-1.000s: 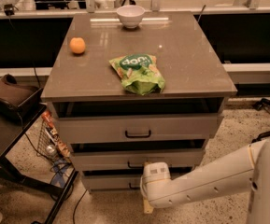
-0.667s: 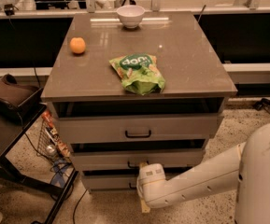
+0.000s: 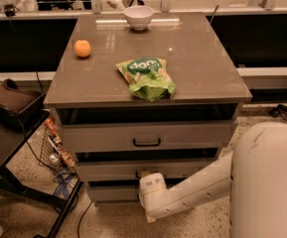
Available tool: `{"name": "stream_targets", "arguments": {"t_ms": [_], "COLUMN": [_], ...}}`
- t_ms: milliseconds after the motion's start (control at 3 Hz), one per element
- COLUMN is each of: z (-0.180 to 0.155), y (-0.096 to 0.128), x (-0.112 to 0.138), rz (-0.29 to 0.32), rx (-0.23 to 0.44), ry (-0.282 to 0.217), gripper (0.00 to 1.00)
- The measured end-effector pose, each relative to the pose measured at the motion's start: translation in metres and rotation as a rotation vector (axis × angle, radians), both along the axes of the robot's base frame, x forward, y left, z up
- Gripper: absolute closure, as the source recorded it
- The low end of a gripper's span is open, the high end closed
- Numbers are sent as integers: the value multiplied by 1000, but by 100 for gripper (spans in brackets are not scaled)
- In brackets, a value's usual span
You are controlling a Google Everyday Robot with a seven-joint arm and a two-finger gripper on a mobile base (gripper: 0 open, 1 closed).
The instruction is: Open middle drawer
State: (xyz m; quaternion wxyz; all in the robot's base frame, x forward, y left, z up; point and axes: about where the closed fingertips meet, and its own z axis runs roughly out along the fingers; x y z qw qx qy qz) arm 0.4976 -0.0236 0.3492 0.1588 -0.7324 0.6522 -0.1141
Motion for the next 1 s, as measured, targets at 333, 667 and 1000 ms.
{"name": "stream_targets", "arguments": {"t_ms": [333, 667, 1000], "z": [-15, -15, -14], "y": [5, 5, 4], "x": [3, 3, 2], "rz": [14, 13, 12], "rx": [-89, -80, -80], "ry": [-12, -9, -8], "gripper": [26, 49, 80]}}
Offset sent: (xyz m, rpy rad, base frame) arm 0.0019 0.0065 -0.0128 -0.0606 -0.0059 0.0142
